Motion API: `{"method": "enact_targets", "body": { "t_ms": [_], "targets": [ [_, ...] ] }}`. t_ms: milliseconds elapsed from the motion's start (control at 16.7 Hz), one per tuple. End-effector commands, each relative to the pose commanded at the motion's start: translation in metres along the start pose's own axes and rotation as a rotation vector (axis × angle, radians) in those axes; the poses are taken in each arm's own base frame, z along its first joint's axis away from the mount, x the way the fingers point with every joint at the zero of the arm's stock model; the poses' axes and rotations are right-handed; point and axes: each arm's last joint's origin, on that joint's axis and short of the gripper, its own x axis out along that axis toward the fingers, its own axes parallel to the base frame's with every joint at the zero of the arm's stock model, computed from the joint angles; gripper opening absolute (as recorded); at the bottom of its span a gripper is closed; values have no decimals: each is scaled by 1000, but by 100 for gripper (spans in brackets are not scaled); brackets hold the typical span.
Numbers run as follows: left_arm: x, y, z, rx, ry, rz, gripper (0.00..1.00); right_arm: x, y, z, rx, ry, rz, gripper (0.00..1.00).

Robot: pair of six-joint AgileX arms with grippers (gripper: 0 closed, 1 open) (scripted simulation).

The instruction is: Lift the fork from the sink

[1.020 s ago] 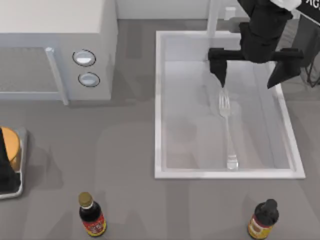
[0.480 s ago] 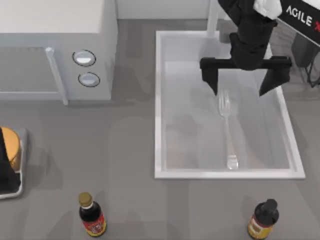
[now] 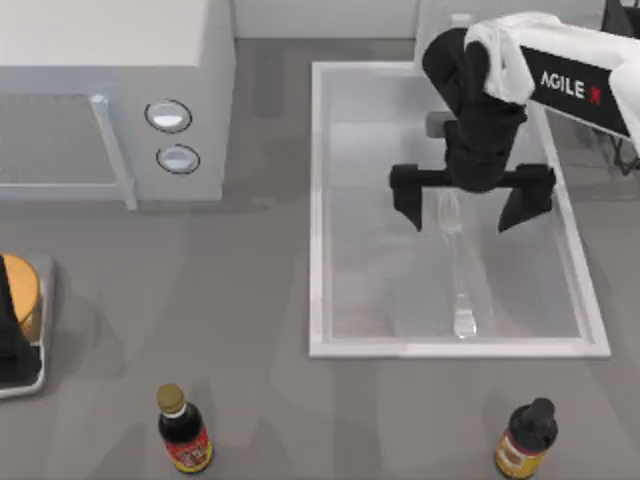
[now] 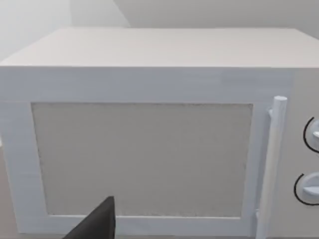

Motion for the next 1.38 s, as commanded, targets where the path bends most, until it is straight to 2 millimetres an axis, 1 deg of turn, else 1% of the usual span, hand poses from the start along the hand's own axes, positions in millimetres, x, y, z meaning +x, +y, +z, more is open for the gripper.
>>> {"method": "enact_targets", "body": {
  "t_ms": [120,240,300,360,540,1320,1380],
  "targets": [
    [0,0,0,0,0,0,100,30,0,-2,-1,-4,2,100],
    [0,0,0,0,0,0,100,53,-1,-6,-2,3,-1,100],
    [0,0,0,0,0,0,100,60,-1,-7,-2,7,-3,100],
    [0,0,0,0,0,0,100,61,-1,-8,-2,8,-3,100],
    [0,0,0,0,0,0,100,61,-1,-8,-2,8,-3,100],
    [0,0,0,0,0,0,100,61,-1,-8,-2,8,-3,2],
    [0,0,0,0,0,0,100,61,-1,-8,-2,8,-3,0]
  ]
}}
